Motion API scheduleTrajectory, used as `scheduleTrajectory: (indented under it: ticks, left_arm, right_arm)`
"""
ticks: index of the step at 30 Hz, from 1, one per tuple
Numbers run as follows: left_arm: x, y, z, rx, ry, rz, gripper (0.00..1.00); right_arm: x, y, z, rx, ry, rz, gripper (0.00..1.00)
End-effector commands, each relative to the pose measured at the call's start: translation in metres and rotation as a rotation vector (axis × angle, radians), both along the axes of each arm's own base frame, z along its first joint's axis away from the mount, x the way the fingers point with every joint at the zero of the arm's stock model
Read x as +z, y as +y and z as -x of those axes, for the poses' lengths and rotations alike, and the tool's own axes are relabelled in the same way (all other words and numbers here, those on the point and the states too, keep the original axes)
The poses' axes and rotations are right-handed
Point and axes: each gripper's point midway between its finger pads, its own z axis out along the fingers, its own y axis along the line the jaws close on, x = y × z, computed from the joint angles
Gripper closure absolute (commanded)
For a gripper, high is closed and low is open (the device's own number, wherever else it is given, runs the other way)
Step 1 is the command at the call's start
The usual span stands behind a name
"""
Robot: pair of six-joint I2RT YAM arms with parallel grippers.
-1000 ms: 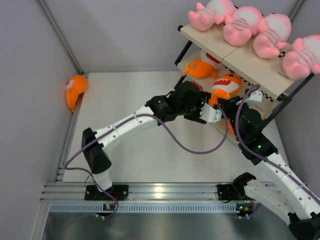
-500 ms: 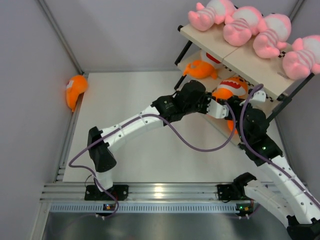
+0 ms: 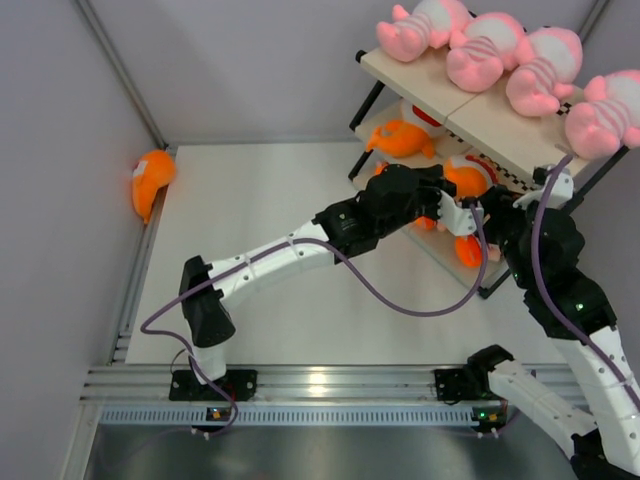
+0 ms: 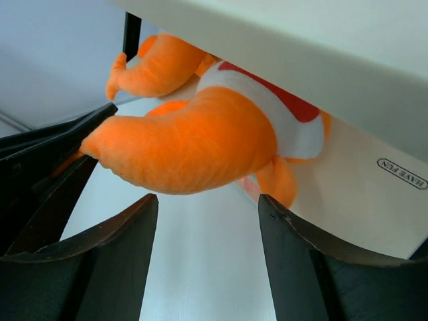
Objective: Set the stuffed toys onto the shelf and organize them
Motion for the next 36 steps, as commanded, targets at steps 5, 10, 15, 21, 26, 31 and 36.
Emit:
scheduleTrajectory:
  ticks: [5,10,15,21,26,31,36]
  left_arm:
    - [-0.051,0.046,-0.056,0.324,0.007,-0.064,1.00]
    - [-0.075,0.060,-0.050,0.348,0.048,-0.112,1.00]
    - [-0.086,0.071,-0.054,0.378,0.084,-0.125,1.00]
    - [-0.062,0.067,-0.053,0.313,0.195,-0.038,1.00]
    - [-0.057,0.053,-0.032,0.211,0.249,-0.052,1.00]
    - [-0.070,0.049,-0.024,0.185,0.267,-0.093,1.00]
    - [-0.064,0.038,-0.027,0.170,0.278,-0.060,1.00]
  right_arm:
    - [0.033,0.008,0.038,0.136,-0.050,-0.014,0.37]
    - [0.030,0.000,0.044,0.119,-0.003,0.035,0.36]
    - [0.023,-0.006,0.048,0.114,0.030,0.087,0.33]
    - [-0.004,-0.013,0.049,0.095,0.111,0.152,0.28]
    - [-0.024,-0.001,0.031,0.105,0.156,0.150,0.28]
    - [-0.022,0.010,0.009,0.093,0.142,0.108,0.28]
    - [-0.022,-0.002,0.015,0.048,0.144,0.119,0.28]
